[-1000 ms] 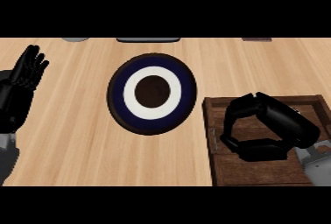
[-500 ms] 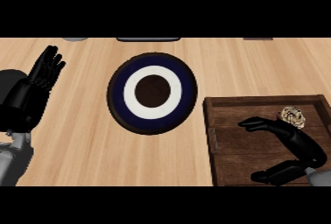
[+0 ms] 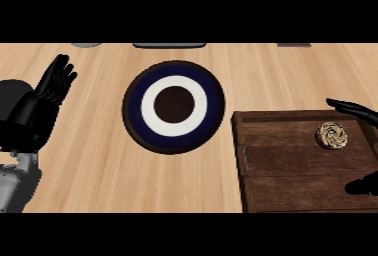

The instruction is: Pick the cupcake from the tray and place it in the plate

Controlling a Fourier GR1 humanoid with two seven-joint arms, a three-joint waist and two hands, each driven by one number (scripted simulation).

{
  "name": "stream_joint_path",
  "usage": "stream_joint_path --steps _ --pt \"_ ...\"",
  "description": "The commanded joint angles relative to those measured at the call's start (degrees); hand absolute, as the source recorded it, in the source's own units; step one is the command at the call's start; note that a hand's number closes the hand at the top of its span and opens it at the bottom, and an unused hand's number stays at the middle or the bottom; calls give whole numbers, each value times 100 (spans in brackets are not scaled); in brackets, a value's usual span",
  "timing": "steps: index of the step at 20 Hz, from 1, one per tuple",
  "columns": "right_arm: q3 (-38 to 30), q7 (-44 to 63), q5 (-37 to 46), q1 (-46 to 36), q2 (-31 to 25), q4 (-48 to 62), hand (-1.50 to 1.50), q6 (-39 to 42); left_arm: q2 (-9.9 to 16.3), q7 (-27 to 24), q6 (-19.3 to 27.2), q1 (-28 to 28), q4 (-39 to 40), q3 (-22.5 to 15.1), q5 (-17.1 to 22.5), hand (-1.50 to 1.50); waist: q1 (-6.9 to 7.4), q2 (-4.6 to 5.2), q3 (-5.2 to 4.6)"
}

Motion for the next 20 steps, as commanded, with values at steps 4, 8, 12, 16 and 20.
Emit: stream_joint_path --steps 4,8,12,16,20 --pt "12 1012 1132 -3 -1426 -454 -150 301 -93 54 86 -50 6 -3 -108 0 -68 -11 -6" --pt "541 1856 1655 -231 -1751 -876 -150 802 -35 -5 -67 -122 130 104 -50 0 12 15 -9" --pt "966 2558 2092 -545 -1445 -894 -150 1108 -211 181 10 -175 -54 -7 -144 0 94 15 3" --pt "1059 2138 2764 -583 -1174 -337 -150 1078 9 433 -322 -410 5 295 -61 0 78 21 9" --pt "953 2250 3273 -939 -678 32 -150 1046 -483 120 -131 -59 -32 54 -504 0 74 19 8"
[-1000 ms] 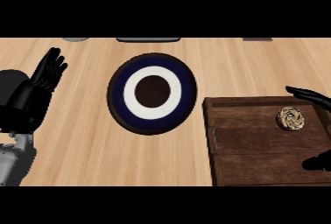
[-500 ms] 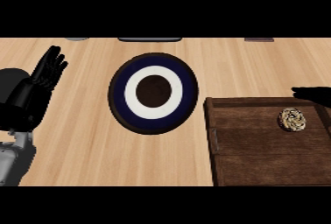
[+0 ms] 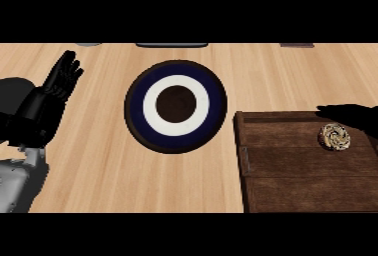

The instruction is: Pick the cupcake from the tray and place it in the plate

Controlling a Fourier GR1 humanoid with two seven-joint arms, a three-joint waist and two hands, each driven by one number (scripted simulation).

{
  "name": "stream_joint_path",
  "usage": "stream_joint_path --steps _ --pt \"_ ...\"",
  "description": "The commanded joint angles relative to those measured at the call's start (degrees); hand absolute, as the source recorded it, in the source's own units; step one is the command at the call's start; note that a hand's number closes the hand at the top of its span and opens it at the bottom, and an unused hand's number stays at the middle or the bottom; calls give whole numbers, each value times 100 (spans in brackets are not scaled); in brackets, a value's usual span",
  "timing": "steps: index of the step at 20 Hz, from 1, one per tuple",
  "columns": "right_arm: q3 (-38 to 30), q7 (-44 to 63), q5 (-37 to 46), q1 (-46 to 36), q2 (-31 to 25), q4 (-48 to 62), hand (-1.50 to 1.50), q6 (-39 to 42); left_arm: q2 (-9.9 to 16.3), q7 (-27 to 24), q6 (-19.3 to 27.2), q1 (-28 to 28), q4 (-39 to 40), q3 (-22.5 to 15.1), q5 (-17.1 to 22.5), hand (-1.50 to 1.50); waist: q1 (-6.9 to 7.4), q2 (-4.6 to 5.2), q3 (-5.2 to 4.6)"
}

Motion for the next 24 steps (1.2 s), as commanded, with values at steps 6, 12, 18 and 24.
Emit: stream_joint_path --steps 6,12,18,24 --pt "101 217 1292 -369 484 686 -150 -109 -286 -187 -147 -90 350 234 -159 0 -25 2 -1" --pt "28 -136 1887 -353 944 1470 -150 -353 -352 -210 -332 145 92 354 -310 0 -14 -2 0" --pt "50 -551 2446 -606 1255 2032 -150 -404 -254 104 -569 41 -34 680 -250 0 -4 -5 0" --pt "182 -350 3091 -986 1997 3094 -150 -852 -499 -66 -560 -254 320 603 -493 0 -4 8 1"
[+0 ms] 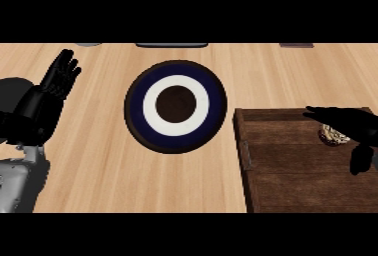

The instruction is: Pick the cupcake from the tray and place it in the plate

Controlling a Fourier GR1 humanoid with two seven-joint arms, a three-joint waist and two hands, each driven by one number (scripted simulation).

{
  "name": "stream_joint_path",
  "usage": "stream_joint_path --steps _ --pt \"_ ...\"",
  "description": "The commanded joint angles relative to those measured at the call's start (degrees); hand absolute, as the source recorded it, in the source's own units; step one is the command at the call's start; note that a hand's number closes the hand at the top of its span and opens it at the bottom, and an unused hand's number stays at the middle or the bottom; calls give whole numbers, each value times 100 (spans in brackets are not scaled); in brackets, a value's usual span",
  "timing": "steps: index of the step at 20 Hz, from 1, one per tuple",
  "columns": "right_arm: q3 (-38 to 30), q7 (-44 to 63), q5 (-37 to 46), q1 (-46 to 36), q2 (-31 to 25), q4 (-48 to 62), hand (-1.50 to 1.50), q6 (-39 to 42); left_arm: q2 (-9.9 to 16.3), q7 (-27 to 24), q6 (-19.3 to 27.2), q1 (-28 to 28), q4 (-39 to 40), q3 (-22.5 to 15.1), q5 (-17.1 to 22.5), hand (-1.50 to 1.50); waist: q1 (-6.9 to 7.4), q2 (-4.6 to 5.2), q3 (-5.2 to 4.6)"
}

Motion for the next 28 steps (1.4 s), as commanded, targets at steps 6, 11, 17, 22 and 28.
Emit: stream_joint_path --steps 6,11,17,22,28 --pt "-271 -580 413 -35 354 866 150 -650 -195 -1 -101 461 -467 -31 -200 0 16 0 11" --pt "-475 -657 526 -220 839 941 150 -2051 -106 -121 -257 210 -101 125 -111 0 31 13 13" --pt "-1294 -950 259 -852 976 2333 150 -3037 -74 -183 -326 -32 69 190 -134 0 182 96 28" --pt "-2099 -849 -213 -1362 997 3087 150 -3520 -195 -36 -370 -237 42 63 -53 0 331 187 51" --pt "-2564 -2271 -770 -1976 831 3812 150 -3237 -216 65 -293 -29 -174 65 -128 0 300 109 36"
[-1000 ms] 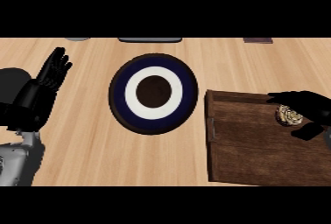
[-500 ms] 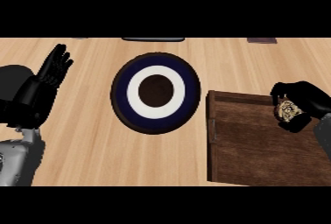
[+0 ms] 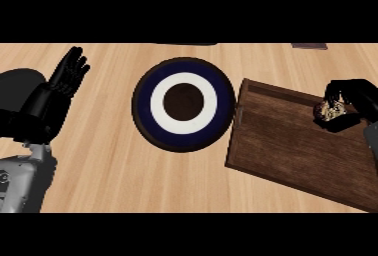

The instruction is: Pick the cupcake from the tray and place it in the plate

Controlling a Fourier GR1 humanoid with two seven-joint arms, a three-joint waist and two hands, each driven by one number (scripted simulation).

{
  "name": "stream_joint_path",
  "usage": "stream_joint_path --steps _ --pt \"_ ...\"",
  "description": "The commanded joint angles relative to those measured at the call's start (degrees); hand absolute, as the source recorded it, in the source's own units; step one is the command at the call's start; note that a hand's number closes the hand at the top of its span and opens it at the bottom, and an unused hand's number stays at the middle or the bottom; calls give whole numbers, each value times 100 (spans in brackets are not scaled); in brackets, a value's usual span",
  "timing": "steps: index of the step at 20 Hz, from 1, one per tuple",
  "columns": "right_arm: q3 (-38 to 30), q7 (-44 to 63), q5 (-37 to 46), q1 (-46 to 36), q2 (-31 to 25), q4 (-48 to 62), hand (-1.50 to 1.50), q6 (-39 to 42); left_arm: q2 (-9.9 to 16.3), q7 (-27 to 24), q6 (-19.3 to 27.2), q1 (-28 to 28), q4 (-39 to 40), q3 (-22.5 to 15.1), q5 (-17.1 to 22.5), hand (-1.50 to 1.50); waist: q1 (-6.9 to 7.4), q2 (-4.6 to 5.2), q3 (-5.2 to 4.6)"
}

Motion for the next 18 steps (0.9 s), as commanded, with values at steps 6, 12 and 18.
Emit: stream_joint_path --steps 6,12,18 --pt "-695 -1751 -1169 -711 375 64 150 887 72 87 47 26 104 199 -21 0 -212 -88 4" --pt "-601 -1467 -1582 -955 580 -607 150 2228 98 255 27 371 -330 181 -76 0 -349 -169 -11" --pt "-248 -622 -1710 -796 1339 -1831 150 2236 57 70 -81 473 -232 306 -59 0 -371 -160 -10"
